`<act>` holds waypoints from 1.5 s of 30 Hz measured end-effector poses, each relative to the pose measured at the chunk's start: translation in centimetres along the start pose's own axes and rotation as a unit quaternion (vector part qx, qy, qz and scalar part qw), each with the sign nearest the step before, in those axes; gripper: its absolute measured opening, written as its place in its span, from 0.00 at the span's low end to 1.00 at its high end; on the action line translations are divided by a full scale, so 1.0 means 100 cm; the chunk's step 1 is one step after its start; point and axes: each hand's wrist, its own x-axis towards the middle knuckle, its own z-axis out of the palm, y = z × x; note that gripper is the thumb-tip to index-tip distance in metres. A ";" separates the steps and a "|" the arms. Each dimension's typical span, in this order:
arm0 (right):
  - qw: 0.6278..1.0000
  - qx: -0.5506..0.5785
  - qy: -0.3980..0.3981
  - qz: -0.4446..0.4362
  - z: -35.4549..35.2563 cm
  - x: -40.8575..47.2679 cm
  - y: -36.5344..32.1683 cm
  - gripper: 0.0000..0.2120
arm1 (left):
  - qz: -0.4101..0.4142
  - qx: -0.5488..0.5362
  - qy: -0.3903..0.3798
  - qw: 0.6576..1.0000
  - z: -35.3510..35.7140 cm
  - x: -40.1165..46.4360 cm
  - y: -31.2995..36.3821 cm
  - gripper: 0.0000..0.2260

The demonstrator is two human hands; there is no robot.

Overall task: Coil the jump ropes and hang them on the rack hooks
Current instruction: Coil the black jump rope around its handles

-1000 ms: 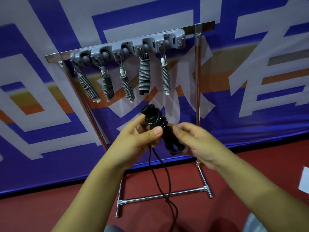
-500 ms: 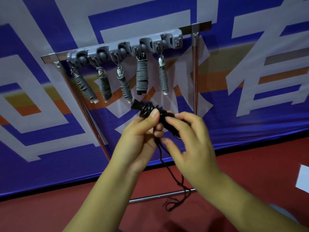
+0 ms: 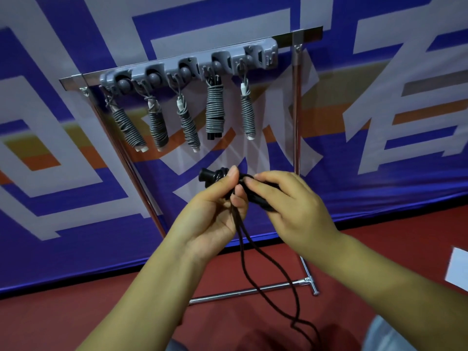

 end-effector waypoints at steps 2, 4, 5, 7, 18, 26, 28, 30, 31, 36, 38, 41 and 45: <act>0.999 0.030 -0.033 -0.004 -0.004 0.001 0.004 0.21 | -0.013 0.010 0.003 1.000 -0.001 0.001 0.001 0.10; 0.993 0.091 -0.069 0.001 -0.007 0.000 0.008 0.21 | -0.029 0.026 -0.002 0.999 -0.001 -0.001 0.002 0.09; 0.989 0.125 -0.084 0.007 -0.009 -0.001 0.009 0.22 | -0.035 0.035 -0.003 0.999 -0.002 -0.001 0.003 0.08; 0.979 0.179 -0.097 0.032 -0.013 -0.004 0.009 0.23 | -0.047 0.056 -0.009 0.997 -0.003 -0.001 0.005 0.06; 0.861 0.386 -0.011 0.331 -0.042 0.004 -0.033 0.19 | 0.064 0.326 -0.155 0.930 -0.021 -0.011 0.017 0.11; 0.800 0.424 -0.004 0.425 -0.042 0.005 -0.040 0.17 | 0.104 0.463 -0.129 0.871 -0.019 -0.012 0.020 0.05; 0.764 0.465 0.025 0.447 -0.041 0.006 -0.043 0.16 | 0.157 0.499 -0.116 0.844 -0.015 -0.015 0.015 0.09; 0.731 0.496 0.035 0.466 -0.043 0.007 -0.046 0.14 | 0.222 0.525 -0.094 0.817 -0.012 -0.017 0.009 0.11; 0.719 0.510 0.030 0.472 -0.045 0.008 -0.048 0.14 | 0.247 0.527 -0.081 0.809 -0.011 -0.018 0.007 0.11; 0.676 0.553 0.010 0.486 -0.053 0.011 -0.050 0.17 | 0.310 0.484 0.009 0.818 -0.013 -0.012 -0.003 0.13; 0.651 0.573 0.000 0.498 -0.054 0.011 -0.051 0.17 | 0.280 0.467 -0.010 0.839 -0.017 -0.006 -0.004 0.15; 0.580 0.622 -0.015 0.526 -0.054 0.013 -0.052 0.18 | 0.262 0.420 -0.110 0.862 -0.020 -0.001 -0.003 0.13; 0.444 0.694 -0.036 0.566 -0.053 0.021 -0.048 0.18 | 0.322 0.411 -0.162 0.837 -0.020 0.000 -0.003 0.13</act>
